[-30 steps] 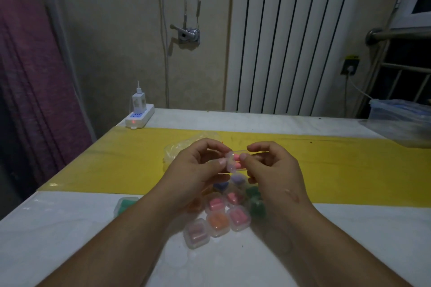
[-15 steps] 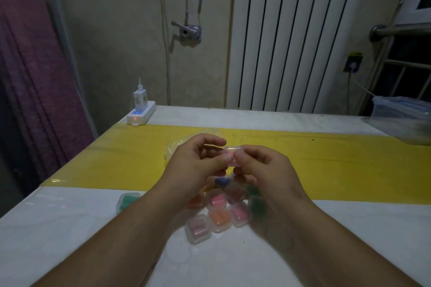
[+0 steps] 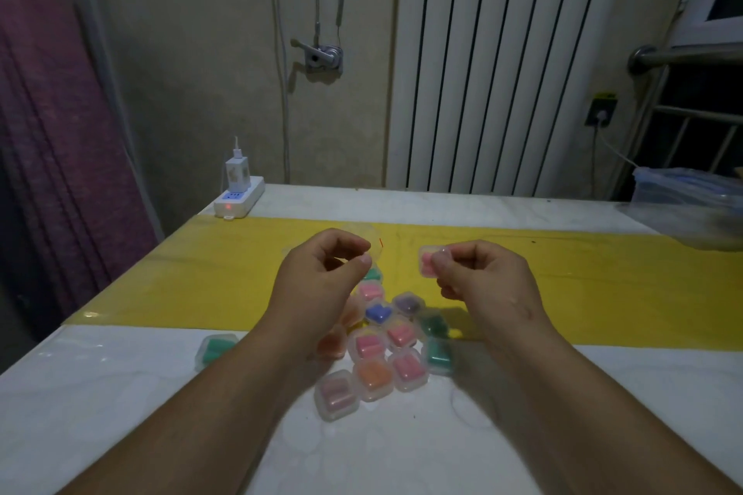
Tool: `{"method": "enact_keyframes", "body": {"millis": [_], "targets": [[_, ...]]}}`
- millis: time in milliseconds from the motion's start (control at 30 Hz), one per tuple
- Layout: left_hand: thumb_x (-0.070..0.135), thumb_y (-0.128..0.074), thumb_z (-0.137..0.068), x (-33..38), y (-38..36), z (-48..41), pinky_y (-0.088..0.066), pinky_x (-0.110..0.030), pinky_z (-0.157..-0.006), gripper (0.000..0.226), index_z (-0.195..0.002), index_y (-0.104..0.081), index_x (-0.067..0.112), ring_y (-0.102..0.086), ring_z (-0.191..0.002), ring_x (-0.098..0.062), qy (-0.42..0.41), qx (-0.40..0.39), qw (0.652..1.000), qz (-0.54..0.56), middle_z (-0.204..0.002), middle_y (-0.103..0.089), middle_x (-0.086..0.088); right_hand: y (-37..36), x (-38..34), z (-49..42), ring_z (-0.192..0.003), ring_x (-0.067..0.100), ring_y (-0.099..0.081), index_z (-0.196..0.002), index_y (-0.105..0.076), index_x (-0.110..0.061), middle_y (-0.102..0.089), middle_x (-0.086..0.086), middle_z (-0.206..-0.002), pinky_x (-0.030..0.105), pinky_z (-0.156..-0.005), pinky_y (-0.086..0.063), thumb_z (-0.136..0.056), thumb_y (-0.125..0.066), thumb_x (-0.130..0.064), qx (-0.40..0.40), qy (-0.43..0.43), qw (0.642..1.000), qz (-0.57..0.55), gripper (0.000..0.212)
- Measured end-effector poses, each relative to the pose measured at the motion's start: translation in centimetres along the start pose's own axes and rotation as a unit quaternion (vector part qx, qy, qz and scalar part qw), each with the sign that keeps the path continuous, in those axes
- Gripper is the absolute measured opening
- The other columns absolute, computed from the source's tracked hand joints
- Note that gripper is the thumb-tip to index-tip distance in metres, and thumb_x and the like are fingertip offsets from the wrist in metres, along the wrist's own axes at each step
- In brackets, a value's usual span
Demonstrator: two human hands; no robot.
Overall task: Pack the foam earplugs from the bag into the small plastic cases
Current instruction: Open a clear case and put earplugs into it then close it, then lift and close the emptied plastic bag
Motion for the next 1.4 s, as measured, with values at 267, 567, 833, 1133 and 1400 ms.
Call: {"method": "enact_keyframes", "body": {"millis": [267, 567, 833, 1133, 1400], "targets": [[0.006, -0.064, -0.078, 1.2, 0.0, 0.1, -0.031, -0.024, -0.086, 0.031, -0.081, -0.062, 0.037, -0.042, -0.104, -0.007, -0.121, 0.014, 0.951, -0.283, -0.099, -0.053, 0.019, 0.5, 1.7, -0.9, -0.08, 0.008, -0.066, -0.087, -0.073, -0.018, -0.074, -0.005, -0.079, 0.024, -0.067, -0.045, -0.079, -0.079, -0.028, 0.011, 0.002, 0.995, 0.1, 0.014], [0.016, -0.06, -0.084, 0.9, 0.5, -0.3, -0.035, -0.032, -0.099, 0.021, -0.091, -0.068, 0.034, -0.04, -0.117, -0.012, -0.078, 0.034, 0.922, -0.377, -0.12, -0.054, 0.012, 0.4, 3.4, -1.8, -0.073, 0.018, -0.061, -0.091, -0.058, -0.028, -0.064, -0.004, -0.08, 0.03, -0.059, -0.046, -0.083, -0.069, -0.041, 0.026, -0.035, 0.958, 0.285, 0.019], [0.043, -0.045, -0.093, 1.1, 3.4, -0.8, -0.043, -0.042, -0.091, 0.036, -0.127, -0.051, 0.032, -0.045, -0.117, -0.027, 0.088, -0.08, 0.747, -0.654, -0.126, -0.051, -0.002, -0.3, 3.5, -1.7, -0.091, 0.019, -0.063, -0.098, -0.072, -0.025, -0.072, -0.004, -0.1, 0.034, -0.081, -0.053, -0.092, -0.055, -0.039, -0.027, -0.03, 0.932, 0.361, 0.022], [0.033, -0.048, -0.097, -1.9, 3.8, 0.7, -0.048, -0.035, -0.092, 0.047, -0.142, -0.035, 0.029, -0.055, -0.113, -0.026, 0.17, -0.24, 0.685, -0.666, -0.133, -0.05, -0.008, -2.2, 3.5, -1.0, -0.105, 0.025, -0.059, -0.129, -0.058, -0.026, -0.059, 0.005, -0.125, 0.032, -0.082, -0.048, -0.093, -0.046, -0.041, -0.108, -0.026, 0.896, 0.43, 0.042], [0.021, -0.05, -0.093, -0.7, -0.4, 0.9, -0.041, -0.031, -0.073, 0.037, -0.129, -0.043, 0.022, -0.054, -0.106, -0.029, 0.061, -0.21, 0.748, -0.627, -0.122, -0.044, -0.009, -2.2, 3.2, -0.9, -0.109, 0.026, -0.058, -0.129, -0.06, -0.022, -0.06, 0.006, -0.127, 0.032, -0.086, -0.048, -0.094, -0.048, -0.036, -0.111, -0.015, 0.893, 0.436, 0.04]]}}
Point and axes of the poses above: each hand's wrist, its own z-axis away from the middle knuckle, its own y-axis out of the back of the hand, x = y × z, the point moved 7 cm from there along -z, towards the middle knuckle
